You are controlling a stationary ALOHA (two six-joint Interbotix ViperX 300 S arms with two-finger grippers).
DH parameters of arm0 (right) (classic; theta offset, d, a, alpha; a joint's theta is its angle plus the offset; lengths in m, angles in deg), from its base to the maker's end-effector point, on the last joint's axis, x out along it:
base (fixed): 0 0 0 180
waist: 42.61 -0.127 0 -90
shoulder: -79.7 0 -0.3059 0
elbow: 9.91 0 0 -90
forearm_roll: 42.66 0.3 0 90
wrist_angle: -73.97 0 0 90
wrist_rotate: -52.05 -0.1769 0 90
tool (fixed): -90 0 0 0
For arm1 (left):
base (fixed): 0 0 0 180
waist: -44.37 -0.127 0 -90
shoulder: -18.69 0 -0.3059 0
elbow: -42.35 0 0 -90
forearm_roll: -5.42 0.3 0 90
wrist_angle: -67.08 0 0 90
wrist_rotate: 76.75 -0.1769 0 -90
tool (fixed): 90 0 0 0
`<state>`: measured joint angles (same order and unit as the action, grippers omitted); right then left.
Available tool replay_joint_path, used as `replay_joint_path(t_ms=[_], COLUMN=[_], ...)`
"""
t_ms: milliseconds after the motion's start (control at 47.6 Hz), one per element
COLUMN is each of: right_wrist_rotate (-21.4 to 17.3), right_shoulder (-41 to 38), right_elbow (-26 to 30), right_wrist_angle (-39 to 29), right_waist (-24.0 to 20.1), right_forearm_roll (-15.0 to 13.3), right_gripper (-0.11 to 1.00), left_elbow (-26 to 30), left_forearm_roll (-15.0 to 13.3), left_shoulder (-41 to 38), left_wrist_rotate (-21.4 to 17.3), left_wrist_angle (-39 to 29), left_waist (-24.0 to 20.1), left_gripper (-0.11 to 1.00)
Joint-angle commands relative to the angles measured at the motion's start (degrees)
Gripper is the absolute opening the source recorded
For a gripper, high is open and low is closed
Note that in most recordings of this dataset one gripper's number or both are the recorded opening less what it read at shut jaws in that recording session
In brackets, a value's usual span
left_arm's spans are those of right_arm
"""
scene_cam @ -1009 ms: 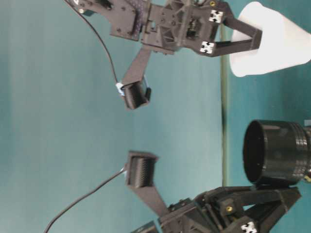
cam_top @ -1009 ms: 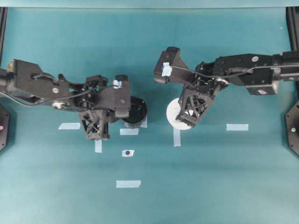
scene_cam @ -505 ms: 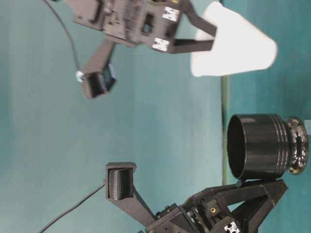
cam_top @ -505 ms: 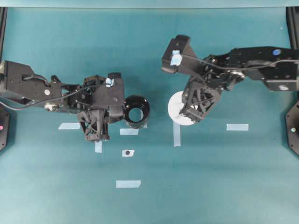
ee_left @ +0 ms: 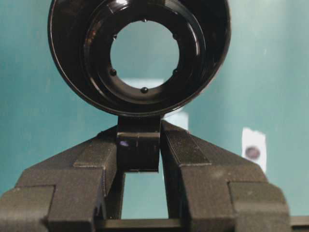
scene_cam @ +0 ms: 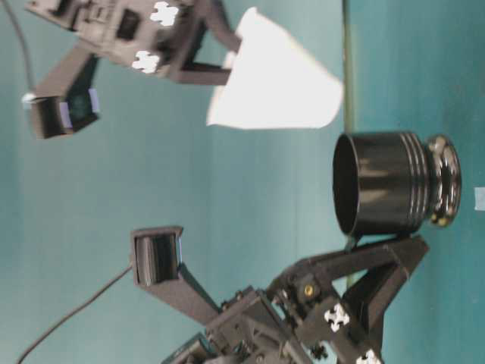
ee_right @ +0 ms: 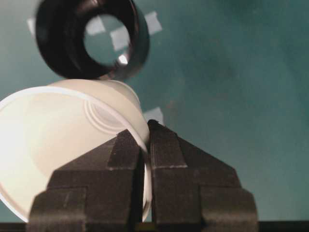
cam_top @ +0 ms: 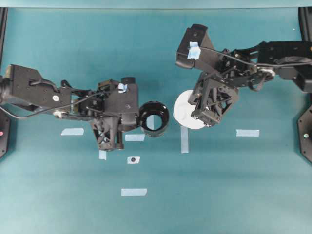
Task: Holding the cup holder with the left arm, the right arm places the cup into the cup holder.
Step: 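Lift the holder with the left gripper and the cup with the right gripper, then tilt the white cup and insert it into the held black holder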
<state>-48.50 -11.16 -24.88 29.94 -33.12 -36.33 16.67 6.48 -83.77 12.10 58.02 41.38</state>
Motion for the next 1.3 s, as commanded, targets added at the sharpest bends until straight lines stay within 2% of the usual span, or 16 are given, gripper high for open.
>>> replay_joint_path(t_ms=[0,252,694,1282], right_wrist_rotate=[-0.6,-0.7,-0.5,-0.5], right_shoulder=[4.3,4.0,-0.4,-3.7], right_elbow=[2.3,3.1,3.1,3.8], right_wrist_angle=[0.2,0.6,5.3,4.7], right_waist=[-0.6,-1.5,-2.2,-3.3], right_forearm_roll=[0.1,0.1,0.1,0.0], right_gripper=[0.04,0.04,0.04,0.04], left_elbow=[2.0,4.0,6.1,6.2], left_forearm_roll=[0.1,0.1,0.1,0.1], left_shoulder=[0.4,-0.5,-1.1,-1.2], left_wrist_rotate=[-0.1,-0.3,-0.3,-0.3], left_wrist_angle=[0.5,0.6,0.6,0.5], left_waist=[0.4,0.4,0.7,1.3], left_gripper=[0.25,0.25,0.25,0.25])
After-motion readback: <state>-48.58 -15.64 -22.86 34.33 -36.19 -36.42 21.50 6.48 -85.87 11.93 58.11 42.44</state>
